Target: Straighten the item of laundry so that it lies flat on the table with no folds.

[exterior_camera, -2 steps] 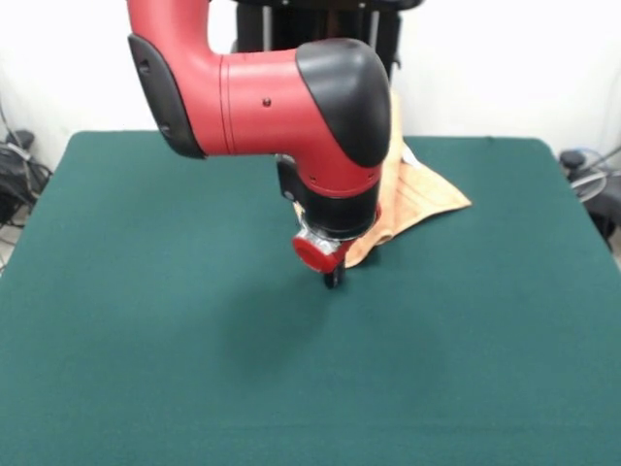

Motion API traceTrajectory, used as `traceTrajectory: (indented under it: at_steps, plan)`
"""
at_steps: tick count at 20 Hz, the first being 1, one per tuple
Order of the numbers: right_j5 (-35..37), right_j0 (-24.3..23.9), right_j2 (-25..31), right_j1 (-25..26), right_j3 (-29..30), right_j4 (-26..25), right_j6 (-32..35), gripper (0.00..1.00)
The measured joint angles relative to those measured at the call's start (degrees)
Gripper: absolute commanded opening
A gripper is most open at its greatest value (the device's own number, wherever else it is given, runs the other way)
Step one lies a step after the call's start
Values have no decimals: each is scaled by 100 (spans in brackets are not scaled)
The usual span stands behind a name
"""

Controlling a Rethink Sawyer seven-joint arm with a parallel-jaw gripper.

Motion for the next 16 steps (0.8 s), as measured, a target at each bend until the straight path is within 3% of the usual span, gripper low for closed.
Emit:
traceTrajectory:
  at_steps: [16]
  plan:
    - [778, 126, -9, 9, -9, -9, 0, 0]
